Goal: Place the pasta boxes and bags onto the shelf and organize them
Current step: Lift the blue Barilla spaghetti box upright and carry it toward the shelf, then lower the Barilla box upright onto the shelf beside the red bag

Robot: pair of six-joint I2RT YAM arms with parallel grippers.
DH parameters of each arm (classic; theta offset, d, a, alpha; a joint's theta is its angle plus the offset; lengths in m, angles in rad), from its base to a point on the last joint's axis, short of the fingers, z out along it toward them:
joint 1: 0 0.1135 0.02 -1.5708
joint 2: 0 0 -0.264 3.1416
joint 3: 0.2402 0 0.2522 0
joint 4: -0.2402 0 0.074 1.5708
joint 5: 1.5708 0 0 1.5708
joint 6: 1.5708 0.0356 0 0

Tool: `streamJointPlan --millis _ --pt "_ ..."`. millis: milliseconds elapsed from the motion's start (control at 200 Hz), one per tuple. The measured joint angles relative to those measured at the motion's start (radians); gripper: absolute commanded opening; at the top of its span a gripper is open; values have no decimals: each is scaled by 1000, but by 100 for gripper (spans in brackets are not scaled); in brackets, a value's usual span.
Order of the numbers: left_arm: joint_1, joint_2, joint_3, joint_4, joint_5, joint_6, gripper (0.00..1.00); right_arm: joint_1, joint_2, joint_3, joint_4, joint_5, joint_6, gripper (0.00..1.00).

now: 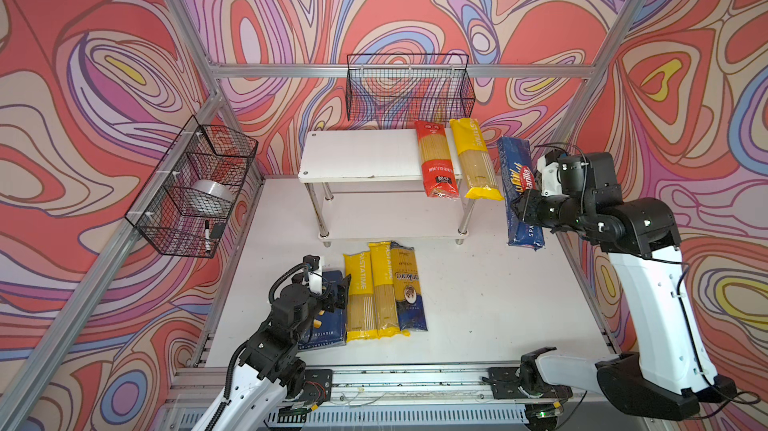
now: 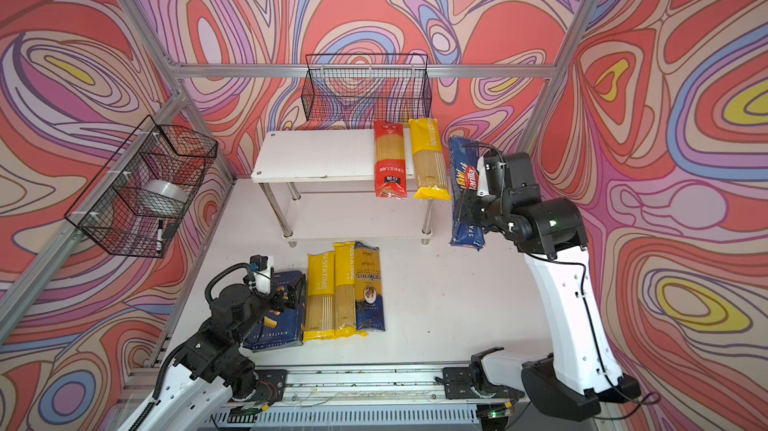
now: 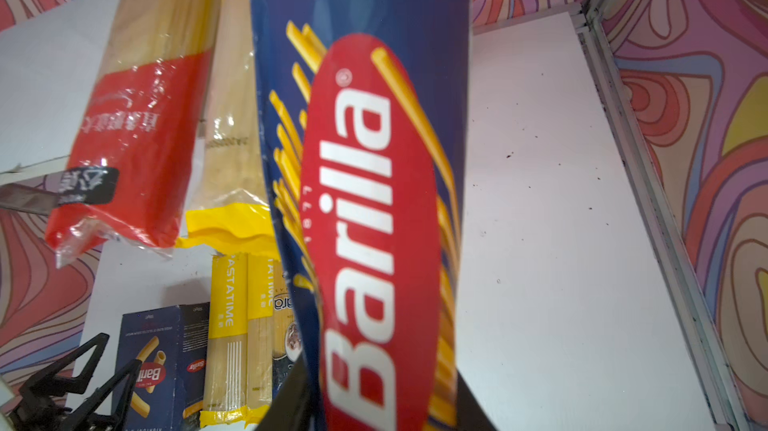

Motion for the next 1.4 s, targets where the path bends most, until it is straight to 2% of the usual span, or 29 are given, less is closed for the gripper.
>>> streamJointPlan --millis 260,491,871,1087,1397 --pt "0 16 0 0 -1 14 100 3 82 85 43 -132 10 20" --pt "0 75 0 1 3 18 100 57 152 183 77 -172 26 20" --pt "0 72 0 2 16 25 100 276 362 325 142 -110 27 20" --pt "0 66 0 2 16 25 100 382 409 352 188 -53 50 21" --pt "0 79 0 3 16 25 100 464 530 435 266 -5 98 22"
